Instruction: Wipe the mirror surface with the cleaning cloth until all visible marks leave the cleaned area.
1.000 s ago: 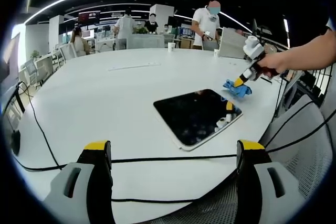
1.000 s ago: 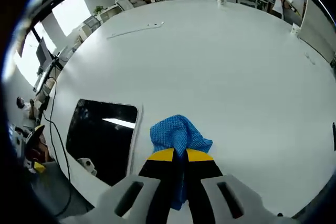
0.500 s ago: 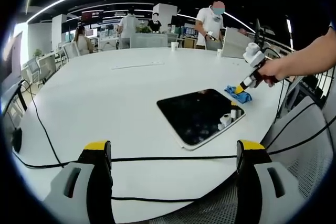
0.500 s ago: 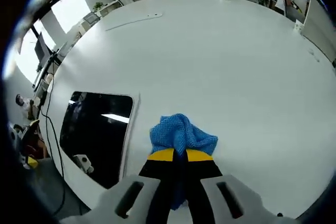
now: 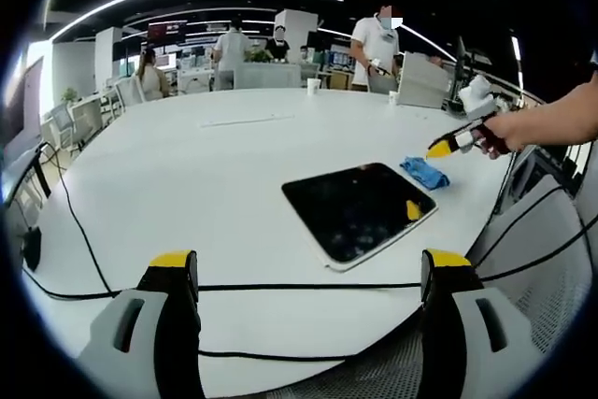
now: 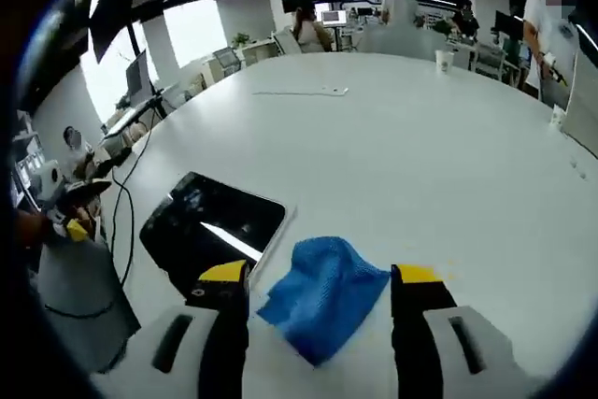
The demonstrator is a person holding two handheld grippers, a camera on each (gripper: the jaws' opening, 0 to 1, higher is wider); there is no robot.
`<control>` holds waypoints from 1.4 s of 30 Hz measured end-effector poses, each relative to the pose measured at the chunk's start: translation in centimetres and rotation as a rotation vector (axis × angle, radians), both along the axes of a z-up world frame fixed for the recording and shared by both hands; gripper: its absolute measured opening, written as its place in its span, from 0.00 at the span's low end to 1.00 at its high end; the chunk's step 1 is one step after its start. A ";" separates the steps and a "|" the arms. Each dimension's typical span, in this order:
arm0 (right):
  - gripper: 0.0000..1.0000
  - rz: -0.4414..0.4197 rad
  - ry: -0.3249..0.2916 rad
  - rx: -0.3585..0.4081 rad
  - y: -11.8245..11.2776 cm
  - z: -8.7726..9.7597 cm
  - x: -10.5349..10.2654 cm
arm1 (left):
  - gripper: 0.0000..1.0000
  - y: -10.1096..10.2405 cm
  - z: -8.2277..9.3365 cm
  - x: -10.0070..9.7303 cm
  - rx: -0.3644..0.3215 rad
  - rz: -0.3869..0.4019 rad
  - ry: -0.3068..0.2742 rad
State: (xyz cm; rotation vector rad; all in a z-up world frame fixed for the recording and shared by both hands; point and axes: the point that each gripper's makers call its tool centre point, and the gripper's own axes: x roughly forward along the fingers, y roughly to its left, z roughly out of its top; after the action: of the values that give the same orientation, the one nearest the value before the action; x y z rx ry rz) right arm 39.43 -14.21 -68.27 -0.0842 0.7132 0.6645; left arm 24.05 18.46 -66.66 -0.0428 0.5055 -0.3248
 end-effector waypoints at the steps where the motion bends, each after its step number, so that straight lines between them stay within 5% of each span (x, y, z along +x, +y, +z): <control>1: 0.70 0.000 -0.005 -0.013 -0.8 0.0 -0.8 | 0.99 -0.1 -0.1 -0.1 0.004 -0.004 0.003; 16: 0.98 0.000 -0.075 0.019 -4.6 0.3 -6.4 | 0.99 -0.2 0.4 -0.2 -0.025 -0.003 0.012; 21: 0.98 0.014 -0.086 0.007 -3.9 -0.1 -8.0 | 0.99 -0.4 0.3 -0.5 0.030 -0.030 0.009; 42: 0.98 0.052 -0.090 0.016 -1.6 -0.4 -9.0 | 0.99 -0.5 -0.2 -0.6 -0.004 -0.016 0.033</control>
State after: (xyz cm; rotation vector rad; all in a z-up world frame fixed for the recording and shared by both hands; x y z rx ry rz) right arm 30.41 -15.83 -68.66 -0.1177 0.6208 0.7119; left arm 23.50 18.01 -66.87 -0.0483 0.5382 -0.3411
